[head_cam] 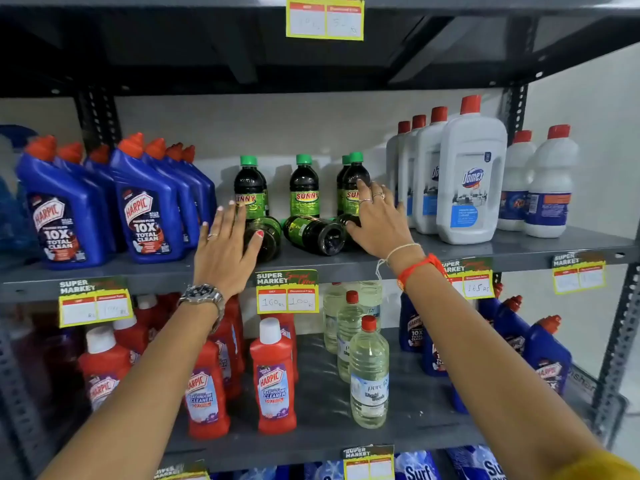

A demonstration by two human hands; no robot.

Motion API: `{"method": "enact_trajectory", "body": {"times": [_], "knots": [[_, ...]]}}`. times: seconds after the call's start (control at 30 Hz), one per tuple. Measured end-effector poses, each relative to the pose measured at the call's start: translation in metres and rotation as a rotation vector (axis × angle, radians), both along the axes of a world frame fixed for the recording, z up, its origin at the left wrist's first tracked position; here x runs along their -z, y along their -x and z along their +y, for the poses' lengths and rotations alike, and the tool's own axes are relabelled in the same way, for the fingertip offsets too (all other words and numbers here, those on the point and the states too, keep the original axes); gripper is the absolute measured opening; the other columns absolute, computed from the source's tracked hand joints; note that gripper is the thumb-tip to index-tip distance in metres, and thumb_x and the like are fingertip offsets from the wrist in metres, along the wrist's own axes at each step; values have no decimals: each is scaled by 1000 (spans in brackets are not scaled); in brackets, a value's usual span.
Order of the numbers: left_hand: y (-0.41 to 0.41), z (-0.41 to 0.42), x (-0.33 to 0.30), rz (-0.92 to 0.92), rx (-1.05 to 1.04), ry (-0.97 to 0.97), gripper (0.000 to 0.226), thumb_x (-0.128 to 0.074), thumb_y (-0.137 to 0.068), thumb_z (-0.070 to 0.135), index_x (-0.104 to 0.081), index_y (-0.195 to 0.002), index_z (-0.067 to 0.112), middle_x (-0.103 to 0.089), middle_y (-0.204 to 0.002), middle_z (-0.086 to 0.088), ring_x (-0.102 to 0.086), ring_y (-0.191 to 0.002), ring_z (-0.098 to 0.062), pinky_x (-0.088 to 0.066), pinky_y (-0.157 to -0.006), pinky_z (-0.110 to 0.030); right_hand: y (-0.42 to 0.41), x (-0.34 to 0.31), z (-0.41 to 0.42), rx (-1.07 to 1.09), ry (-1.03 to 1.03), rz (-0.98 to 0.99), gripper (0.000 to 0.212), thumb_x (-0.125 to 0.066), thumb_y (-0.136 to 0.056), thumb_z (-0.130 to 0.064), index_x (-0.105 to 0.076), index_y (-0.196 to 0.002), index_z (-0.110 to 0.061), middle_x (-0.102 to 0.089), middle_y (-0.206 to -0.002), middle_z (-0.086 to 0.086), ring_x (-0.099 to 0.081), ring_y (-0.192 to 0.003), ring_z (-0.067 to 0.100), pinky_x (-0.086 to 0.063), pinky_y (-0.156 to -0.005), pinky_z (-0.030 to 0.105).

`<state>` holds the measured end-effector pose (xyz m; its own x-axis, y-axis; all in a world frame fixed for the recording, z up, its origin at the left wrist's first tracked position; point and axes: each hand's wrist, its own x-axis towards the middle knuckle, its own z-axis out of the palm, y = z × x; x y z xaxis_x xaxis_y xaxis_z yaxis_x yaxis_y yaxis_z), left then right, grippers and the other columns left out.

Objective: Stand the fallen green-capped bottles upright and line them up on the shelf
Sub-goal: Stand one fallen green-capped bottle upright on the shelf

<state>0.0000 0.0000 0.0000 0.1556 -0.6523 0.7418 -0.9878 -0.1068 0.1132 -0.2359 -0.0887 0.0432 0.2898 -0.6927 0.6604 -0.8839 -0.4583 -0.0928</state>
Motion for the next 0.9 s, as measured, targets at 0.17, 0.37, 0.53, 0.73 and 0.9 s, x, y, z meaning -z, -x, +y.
{"method": "enact_trajectory", "body": {"times": [0.17, 0.37, 0.53, 0.73, 0.9], "knots": [[-16, -6, 13, 11, -42, -92, 64, -16, -92, 48, -14, -145, 12, -12, -154, -6, -10, -140, -20, -10, -114, -44, -6, -5, -19, 20, -153, 62, 65, -53, -89, -37, -33, -141, -4, -46, -137, 20, -38, -131, 37, -40, -99, 54], [-23, -7, 20, -31, -120, -186, 72, -15, -88, 56, -18, -144, 10, -15, -154, -5, -18, -139, -20, -14, -112, -43, -17, -20, -39, 95, -383, 168, 45, -54, -86, -31, -48, -124, -8, -60, -114, 14, -55, -114, 35, -45, -92, 43], [-26, 5, 20, -81, -200, -212, 75, -17, -86, 63, -49, -126, 8, -49, -137, -11, -47, -122, -23, -38, -96, -39, -23, -28, -54, 149, -501, 312, 46, -65, -78, -35, -56, -117, -13, -61, -102, 7, -61, -105, 30, -47, -83, 38], [-30, 9, 21, -148, -218, -136, 89, -5, -74, 70, -61, -111, 12, -65, -116, -7, -62, -99, -23, -47, -66, -31, -28, -26, -61, 215, -417, 270, 39, -58, -81, -28, -56, -117, -13, -64, -106, 7, -61, -108, 29, -48, -95, 41], [-38, 15, 22, -139, -163, -87, 79, -17, -77, 68, -64, -112, 15, -65, -118, -5, -63, -100, -23, -49, -67, -31, -29, -26, -61, 227, -394, 172, 40, -58, -81, -32, -54, -117, -13, -61, -100, 6, -61, -107, 28, -45, -95, 37]]}}
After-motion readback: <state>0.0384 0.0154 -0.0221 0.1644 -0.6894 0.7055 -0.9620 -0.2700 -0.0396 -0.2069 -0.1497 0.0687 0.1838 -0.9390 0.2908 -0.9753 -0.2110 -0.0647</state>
